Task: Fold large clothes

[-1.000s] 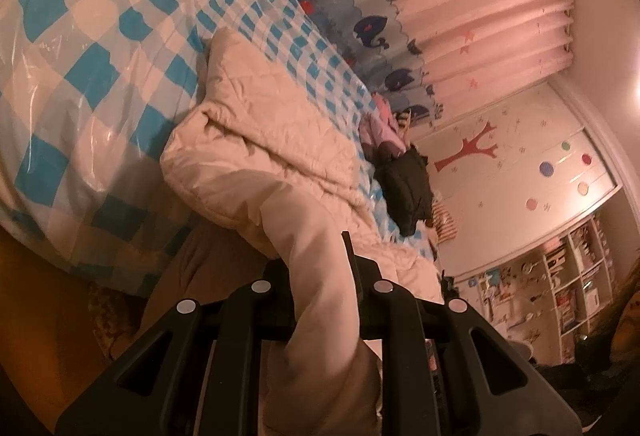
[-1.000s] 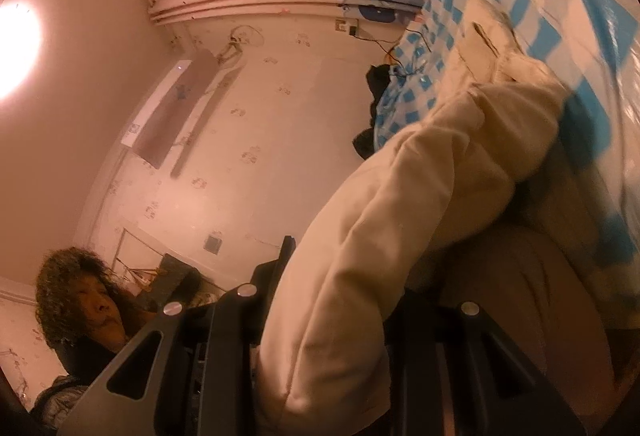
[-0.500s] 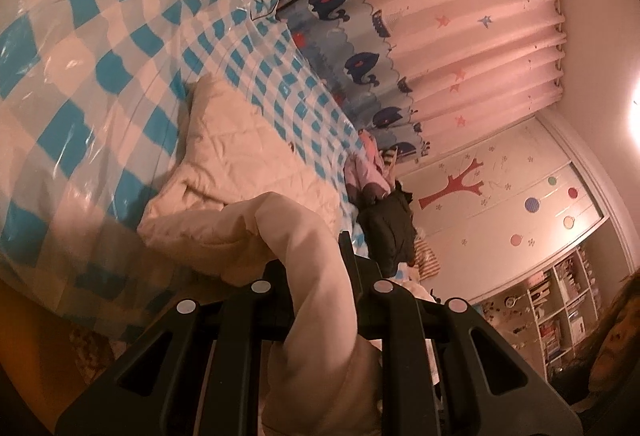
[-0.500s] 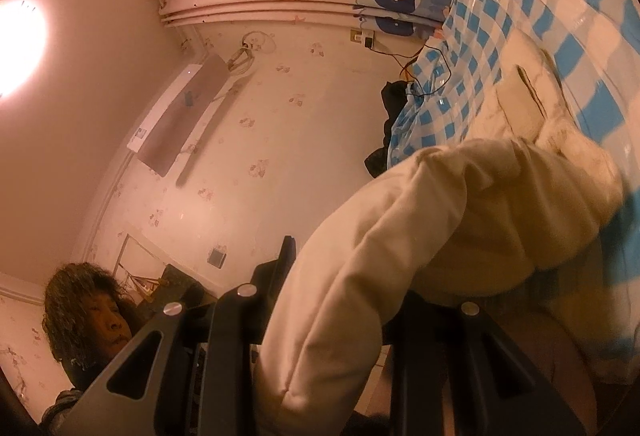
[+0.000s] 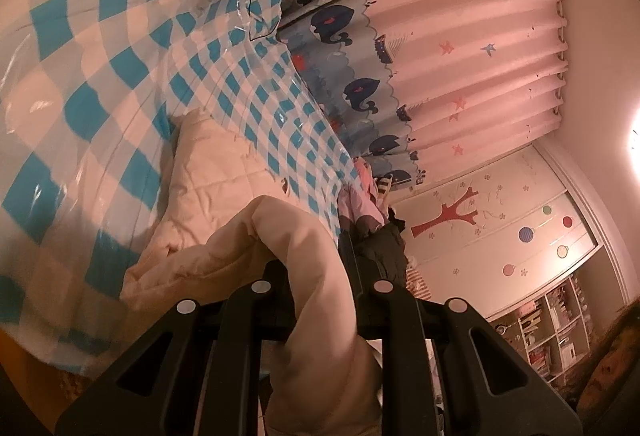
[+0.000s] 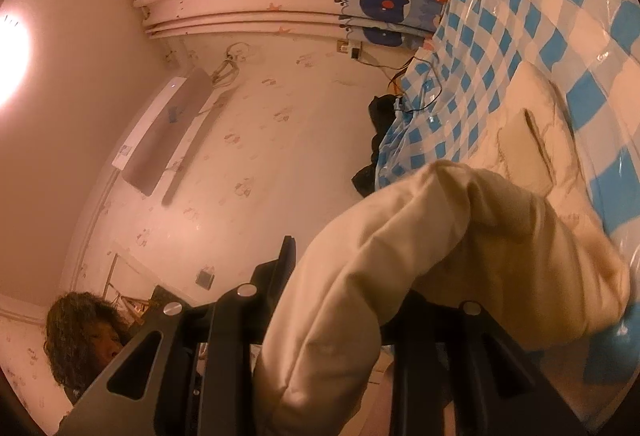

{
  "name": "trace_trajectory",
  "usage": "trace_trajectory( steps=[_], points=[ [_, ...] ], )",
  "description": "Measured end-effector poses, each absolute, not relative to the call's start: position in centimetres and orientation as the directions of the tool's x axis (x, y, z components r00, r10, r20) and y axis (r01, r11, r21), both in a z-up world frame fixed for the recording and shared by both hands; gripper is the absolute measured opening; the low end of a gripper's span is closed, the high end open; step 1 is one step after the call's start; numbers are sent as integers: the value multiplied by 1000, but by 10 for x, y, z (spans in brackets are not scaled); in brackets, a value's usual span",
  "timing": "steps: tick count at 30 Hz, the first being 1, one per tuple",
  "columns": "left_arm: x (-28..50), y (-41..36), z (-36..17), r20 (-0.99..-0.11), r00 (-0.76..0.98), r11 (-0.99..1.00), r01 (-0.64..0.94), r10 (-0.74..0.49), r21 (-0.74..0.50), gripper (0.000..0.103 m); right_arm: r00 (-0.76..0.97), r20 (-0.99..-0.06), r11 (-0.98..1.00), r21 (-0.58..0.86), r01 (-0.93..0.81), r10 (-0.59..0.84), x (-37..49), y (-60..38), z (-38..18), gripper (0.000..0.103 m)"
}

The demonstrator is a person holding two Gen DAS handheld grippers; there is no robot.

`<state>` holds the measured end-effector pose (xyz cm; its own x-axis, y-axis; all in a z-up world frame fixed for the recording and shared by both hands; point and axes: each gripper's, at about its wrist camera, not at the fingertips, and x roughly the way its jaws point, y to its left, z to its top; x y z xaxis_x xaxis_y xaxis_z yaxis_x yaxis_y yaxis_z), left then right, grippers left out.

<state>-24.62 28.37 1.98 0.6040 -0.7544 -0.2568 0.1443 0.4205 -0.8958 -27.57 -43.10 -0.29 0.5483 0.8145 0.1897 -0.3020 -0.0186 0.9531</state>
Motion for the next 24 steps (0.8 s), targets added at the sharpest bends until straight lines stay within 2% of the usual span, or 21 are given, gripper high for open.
trace_trajectory(
  steps=[14,24],
  points=[
    [-179,281,19,-238,623,390,118,-745,-913,15,565,124,26,968,-250,816,-206,-435,0,29],
    [-143,271,26,-272,633,437,117,-725,-892,15,577,63,70,976,-206,814,-162,-439,-2,31]
  ],
)
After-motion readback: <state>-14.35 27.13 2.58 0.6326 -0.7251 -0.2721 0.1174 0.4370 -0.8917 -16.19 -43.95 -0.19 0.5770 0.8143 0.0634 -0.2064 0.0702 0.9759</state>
